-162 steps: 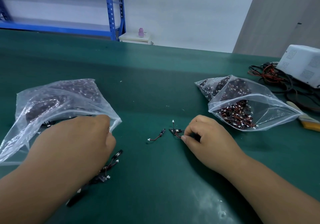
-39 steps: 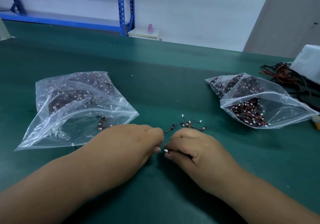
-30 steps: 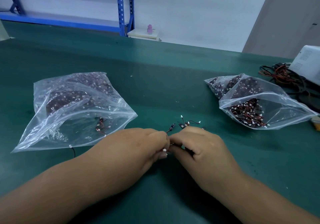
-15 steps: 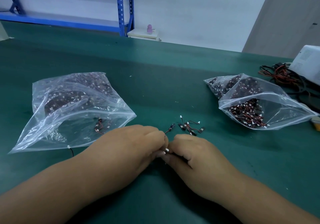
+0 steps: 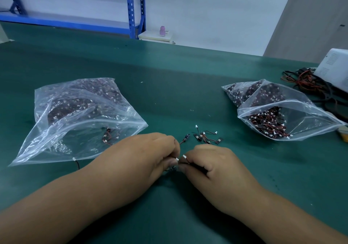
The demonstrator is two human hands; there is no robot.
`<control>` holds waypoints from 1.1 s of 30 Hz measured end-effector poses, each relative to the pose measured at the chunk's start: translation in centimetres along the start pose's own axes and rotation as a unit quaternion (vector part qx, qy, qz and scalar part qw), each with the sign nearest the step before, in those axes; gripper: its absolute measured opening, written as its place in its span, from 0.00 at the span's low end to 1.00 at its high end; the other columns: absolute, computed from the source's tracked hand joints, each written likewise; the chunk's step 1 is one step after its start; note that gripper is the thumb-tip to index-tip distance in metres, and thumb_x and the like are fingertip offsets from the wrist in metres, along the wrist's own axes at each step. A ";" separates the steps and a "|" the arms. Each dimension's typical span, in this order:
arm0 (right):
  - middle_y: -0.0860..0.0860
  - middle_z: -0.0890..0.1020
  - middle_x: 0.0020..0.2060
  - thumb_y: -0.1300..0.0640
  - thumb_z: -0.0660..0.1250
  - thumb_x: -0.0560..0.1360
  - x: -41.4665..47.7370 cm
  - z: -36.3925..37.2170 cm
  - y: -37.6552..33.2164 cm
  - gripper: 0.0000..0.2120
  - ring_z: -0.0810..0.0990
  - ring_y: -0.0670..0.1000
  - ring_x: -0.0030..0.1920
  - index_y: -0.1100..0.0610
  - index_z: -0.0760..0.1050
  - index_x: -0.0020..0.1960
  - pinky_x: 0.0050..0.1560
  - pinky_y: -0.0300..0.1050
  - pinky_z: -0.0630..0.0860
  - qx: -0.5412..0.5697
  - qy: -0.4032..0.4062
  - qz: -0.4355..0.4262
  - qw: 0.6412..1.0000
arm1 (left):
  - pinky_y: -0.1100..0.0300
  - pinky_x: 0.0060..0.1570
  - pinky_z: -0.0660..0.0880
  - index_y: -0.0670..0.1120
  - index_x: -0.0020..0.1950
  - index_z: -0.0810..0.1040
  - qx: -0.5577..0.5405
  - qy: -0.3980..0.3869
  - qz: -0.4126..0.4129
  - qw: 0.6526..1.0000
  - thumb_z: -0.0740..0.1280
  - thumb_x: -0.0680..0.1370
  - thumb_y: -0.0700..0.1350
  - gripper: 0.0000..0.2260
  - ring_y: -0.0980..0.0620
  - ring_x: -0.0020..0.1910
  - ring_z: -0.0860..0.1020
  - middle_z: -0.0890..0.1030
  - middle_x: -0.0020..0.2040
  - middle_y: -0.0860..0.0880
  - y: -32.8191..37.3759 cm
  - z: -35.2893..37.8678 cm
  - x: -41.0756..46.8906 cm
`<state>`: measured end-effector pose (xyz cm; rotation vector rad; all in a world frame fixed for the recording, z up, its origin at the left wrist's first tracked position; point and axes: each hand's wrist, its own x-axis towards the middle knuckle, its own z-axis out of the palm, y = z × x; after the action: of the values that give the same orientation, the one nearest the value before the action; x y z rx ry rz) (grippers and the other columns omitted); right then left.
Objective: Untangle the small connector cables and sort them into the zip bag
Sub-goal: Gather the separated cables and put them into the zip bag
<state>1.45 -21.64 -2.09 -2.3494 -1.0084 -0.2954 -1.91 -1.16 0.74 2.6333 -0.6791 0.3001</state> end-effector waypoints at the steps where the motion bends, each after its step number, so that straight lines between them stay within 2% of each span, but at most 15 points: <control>1: 0.44 0.70 0.33 0.47 0.64 0.78 0.0 -0.1 0.1 0.09 0.73 0.47 0.37 0.48 0.76 0.42 0.37 0.52 0.74 -0.010 0.000 0.004 1.000 | 0.71 0.44 0.67 0.60 0.49 0.68 0.004 -0.003 0.000 1.000 0.57 0.78 0.56 0.03 0.65 0.46 0.69 0.72 0.43 0.62 0.0 0.0 0.0; 6: 0.46 0.75 0.34 0.43 0.57 0.77 0.1 -0.8 0.3 0.16 0.77 0.53 0.37 0.49 0.80 0.44 0.35 0.52 0.76 -0.098 0.025 0.008 0.995 | 0.68 0.42 0.68 0.61 0.49 0.66 0.002 -0.025 -0.024 0.999 0.54 0.75 0.61 0.08 0.64 0.46 0.71 0.72 0.43 0.61 0.0 0.1 0.1; 12: 0.47 0.75 0.31 0.46 0.61 0.77 0.0 -0.8 0.4 0.13 0.77 0.54 0.33 0.50 0.80 0.40 0.31 0.45 0.72 -0.153 0.068 0.012 0.986 | 0.62 0.43 0.70 0.61 0.50 0.65 0.013 -0.034 -0.042 0.998 0.57 0.77 0.60 0.06 0.62 0.44 0.71 0.73 0.43 0.60 0.0 0.1 0.0; 18: 0.46 0.77 0.32 0.49 0.67 0.76 -0.1 -1.0 0.8 0.09 0.78 0.53 0.35 0.49 0.79 0.39 0.31 0.46 0.72 -0.208 0.090 0.081 0.971 | 0.59 0.43 0.73 0.60 0.49 0.65 0.032 -0.039 -0.045 0.998 0.58 0.77 0.60 0.06 0.60 0.42 0.72 0.74 0.42 0.59 0.1 0.0 -0.1; 20: 0.46 0.77 0.33 0.47 0.67 0.77 0.0 -1.1 1.1 0.10 0.78 0.53 0.37 0.49 0.79 0.40 0.33 0.47 0.72 -0.216 0.077 0.121 0.966 | 0.61 0.41 0.72 0.60 0.50 0.65 0.037 -0.038 -0.053 0.997 0.58 0.77 0.60 0.07 0.60 0.42 0.72 0.75 0.42 0.59 0.1 0.0 -0.1; 23: 0.44 0.76 0.31 0.41 0.67 0.74 -0.1 -1.3 1.3 0.12 0.76 0.49 0.37 0.49 0.79 0.40 0.35 0.46 0.73 -0.159 0.082 0.182 0.967 | 0.67 0.34 0.67 0.61 0.50 0.65 0.044 -0.031 -0.072 0.996 0.56 0.75 0.63 0.09 0.63 0.47 0.71 0.75 0.43 0.61 0.0 0.0 0.0; 25: 0.45 0.71 0.26 0.38 0.66 0.73 0.0 -1.1 1.3 0.17 0.71 0.46 0.31 0.51 0.76 0.36 0.33 0.45 0.70 -0.080 0.073 0.193 0.975 | 0.67 0.33 0.66 0.61 0.50 0.65 0.048 -0.033 -0.078 0.995 0.56 0.75 0.63 0.09 0.64 0.47 0.71 0.75 0.42 0.61 -0.1 0.0 0.0; 27: 0.46 0.63 0.24 0.41 0.67 0.75 0.2 -0.8 1.1 0.22 0.63 0.45 0.27 0.56 0.69 0.33 0.30 0.46 0.64 0.044 0.069 0.181 0.980 | 0.68 0.35 0.66 0.61 0.49 0.63 0.049 -0.037 -0.081 0.995 0.58 0.76 0.62 0.08 0.63 0.44 0.71 0.75 0.42 0.61 -0.2 0.1 0.0; 29: 0.45 0.59 0.25 0.48 0.70 0.77 0.5 -0.8 1.3 0.23 0.59 0.44 0.28 0.60 0.65 0.32 0.29 0.43 0.58 0.126 0.103 0.175 0.971 | 0.68 0.36 0.66 0.63 0.49 0.62 0.048 -0.037 -0.084 0.995 0.58 0.77 0.61 0.07 0.64 0.43 0.71 0.74 0.42 0.62 -0.3 0.1 0.1; 31: 0.45 0.59 0.26 0.46 0.69 0.77 0.5 -1.2 1.9 0.25 0.59 0.44 0.28 0.63 0.65 0.34 0.29 0.43 0.58 0.112 0.138 0.176 0.968 | 0.67 0.40 0.68 0.64 0.52 0.62 0.044 -0.032 -0.086 0.995 0.58 0.78 0.61 0.07 0.62 0.44 0.72 0.75 0.45 0.63 -0.4 0.1 0.1; 33: 0.47 0.63 0.25 0.39 0.63 0.75 0.4 -1.6 2.8 0.26 0.62 0.45 0.28 0.62 0.66 0.35 0.30 0.48 0.65 0.050 0.132 0.168 0.975 | 0.63 0.46 0.72 0.65 0.56 0.62 0.042 -0.025 -0.086 0.995 0.58 0.79 0.60 0.08 0.62 0.47 0.72 0.76 0.48 0.64 -0.5 0.2 0.1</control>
<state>3.77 -23.90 -1.82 -2.2657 -0.4780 -0.4013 -1.61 -0.90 0.46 2.7659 -0.4602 0.2171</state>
